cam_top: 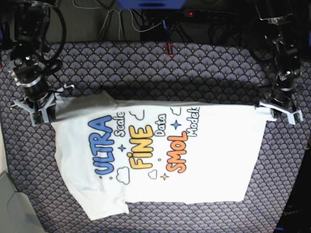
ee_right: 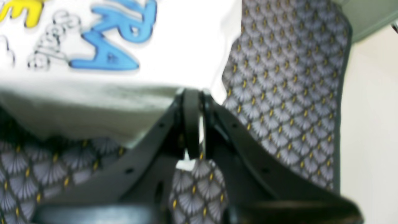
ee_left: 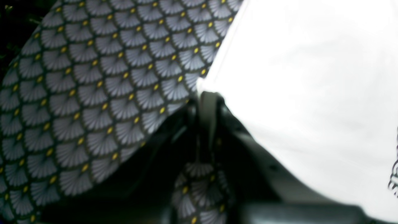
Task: Fold the T-shirt properly
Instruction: 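Lift the hem with both grippers and fold it toward the collar, then lower the folded hem onto the shirt with both grippers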
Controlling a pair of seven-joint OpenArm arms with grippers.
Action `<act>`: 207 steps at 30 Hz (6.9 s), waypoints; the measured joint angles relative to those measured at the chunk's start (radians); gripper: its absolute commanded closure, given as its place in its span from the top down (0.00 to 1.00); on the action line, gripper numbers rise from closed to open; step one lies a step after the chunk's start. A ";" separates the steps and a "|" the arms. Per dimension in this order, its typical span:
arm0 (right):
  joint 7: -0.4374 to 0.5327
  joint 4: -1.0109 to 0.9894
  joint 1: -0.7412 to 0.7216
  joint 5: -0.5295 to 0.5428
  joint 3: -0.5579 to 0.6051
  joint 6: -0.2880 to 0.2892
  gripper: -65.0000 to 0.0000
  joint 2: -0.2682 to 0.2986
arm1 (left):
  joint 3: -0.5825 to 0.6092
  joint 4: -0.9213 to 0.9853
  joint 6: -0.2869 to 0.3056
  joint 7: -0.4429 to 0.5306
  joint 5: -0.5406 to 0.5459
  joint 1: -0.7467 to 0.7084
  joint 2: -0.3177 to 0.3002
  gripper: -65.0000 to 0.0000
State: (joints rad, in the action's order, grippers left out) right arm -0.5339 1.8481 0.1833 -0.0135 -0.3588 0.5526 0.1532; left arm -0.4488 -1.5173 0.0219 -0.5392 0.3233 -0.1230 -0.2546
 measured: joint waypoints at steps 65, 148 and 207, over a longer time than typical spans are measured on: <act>-0.043 -0.359 -0.158 -0.006 0.128 0.056 0.44 0.069 | 0.085 0.213 -0.003 -0.041 -0.004 0.216 0.003 0.01; -0.043 -0.566 -0.477 -0.008 0.249 0.060 0.52 0.151 | 0.079 0.275 -0.003 -0.031 0.000 0.329 -0.003 0.64; 0.029 -0.550 -0.259 -0.006 0.163 0.057 0.00 0.179 | 0.125 0.556 0.008 0.200 0.015 0.318 -0.019 0.01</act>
State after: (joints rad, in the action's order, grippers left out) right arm -0.5053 1.2976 -0.0761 -0.0193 -0.1955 0.6098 0.3321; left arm -0.3241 -0.9611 0.0299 -0.3393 0.3382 0.1947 -0.2737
